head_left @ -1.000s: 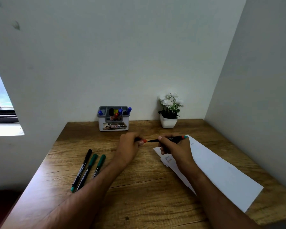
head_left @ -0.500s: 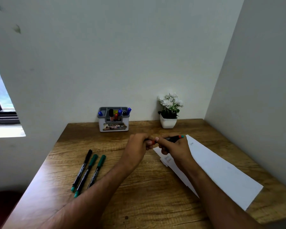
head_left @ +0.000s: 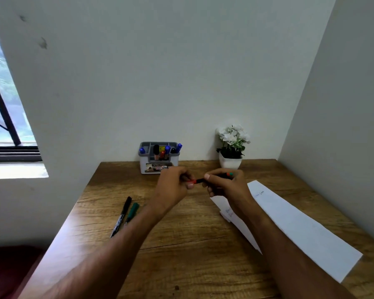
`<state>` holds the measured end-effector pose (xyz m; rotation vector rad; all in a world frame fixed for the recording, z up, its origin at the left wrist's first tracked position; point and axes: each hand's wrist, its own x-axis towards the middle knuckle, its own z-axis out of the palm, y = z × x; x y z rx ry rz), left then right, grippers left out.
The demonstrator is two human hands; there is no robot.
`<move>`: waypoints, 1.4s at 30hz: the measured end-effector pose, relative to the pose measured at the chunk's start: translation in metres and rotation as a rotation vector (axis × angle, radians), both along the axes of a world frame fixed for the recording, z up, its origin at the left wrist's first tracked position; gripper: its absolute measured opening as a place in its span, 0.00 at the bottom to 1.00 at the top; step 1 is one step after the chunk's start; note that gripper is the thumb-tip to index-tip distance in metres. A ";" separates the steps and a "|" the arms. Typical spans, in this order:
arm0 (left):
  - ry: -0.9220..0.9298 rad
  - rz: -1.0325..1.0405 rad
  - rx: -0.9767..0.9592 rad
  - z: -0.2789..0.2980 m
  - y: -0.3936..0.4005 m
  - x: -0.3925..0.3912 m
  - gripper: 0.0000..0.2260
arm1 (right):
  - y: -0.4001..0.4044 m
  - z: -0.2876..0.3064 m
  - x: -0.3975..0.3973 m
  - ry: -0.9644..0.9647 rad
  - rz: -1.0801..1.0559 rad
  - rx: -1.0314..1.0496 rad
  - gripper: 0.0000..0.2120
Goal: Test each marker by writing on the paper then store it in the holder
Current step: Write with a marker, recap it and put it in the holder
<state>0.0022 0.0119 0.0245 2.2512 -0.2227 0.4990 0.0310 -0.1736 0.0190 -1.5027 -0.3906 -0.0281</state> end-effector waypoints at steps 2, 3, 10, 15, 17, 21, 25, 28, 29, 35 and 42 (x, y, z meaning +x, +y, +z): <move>0.010 0.029 -0.063 0.004 0.015 -0.001 0.10 | 0.003 0.001 0.003 -0.066 -0.010 -0.101 0.04; 0.010 0.044 -0.112 0.006 0.022 -0.001 0.10 | 0.007 0.001 0.005 -0.094 -0.008 -0.169 0.04; -0.112 0.103 -0.378 0.006 0.048 -0.002 0.13 | 0.057 -0.006 0.017 -0.444 -0.084 -0.657 0.07; -0.214 0.130 -0.322 0.012 0.058 -0.008 0.12 | 0.098 0.002 0.024 -0.583 -0.153 -0.837 0.07; -0.260 0.144 -0.320 0.013 0.064 -0.008 0.12 | 0.112 0.011 0.025 -0.596 -0.156 -0.834 0.07; -0.353 0.223 -0.263 0.016 0.080 -0.005 0.13 | 0.137 0.021 0.030 -0.593 -0.177 -0.804 0.10; -0.439 0.250 -0.223 0.026 0.093 0.001 0.12 | 0.155 0.026 0.037 -0.609 -0.208 -0.793 0.10; -0.470 0.274 -0.238 0.035 0.102 0.008 0.13 | 0.158 0.027 0.039 -0.594 -0.224 -0.762 0.10; -0.474 0.278 -0.253 0.037 0.104 0.011 0.13 | 0.158 0.027 0.039 -0.587 -0.228 -0.758 0.09; -0.470 0.286 -0.276 0.038 0.111 0.031 0.10 | 0.152 0.017 0.040 -0.538 -0.228 -0.749 0.11; -0.433 0.311 -0.225 0.027 0.118 0.055 0.11 | 0.147 0.014 0.041 -0.478 -0.207 -0.741 0.12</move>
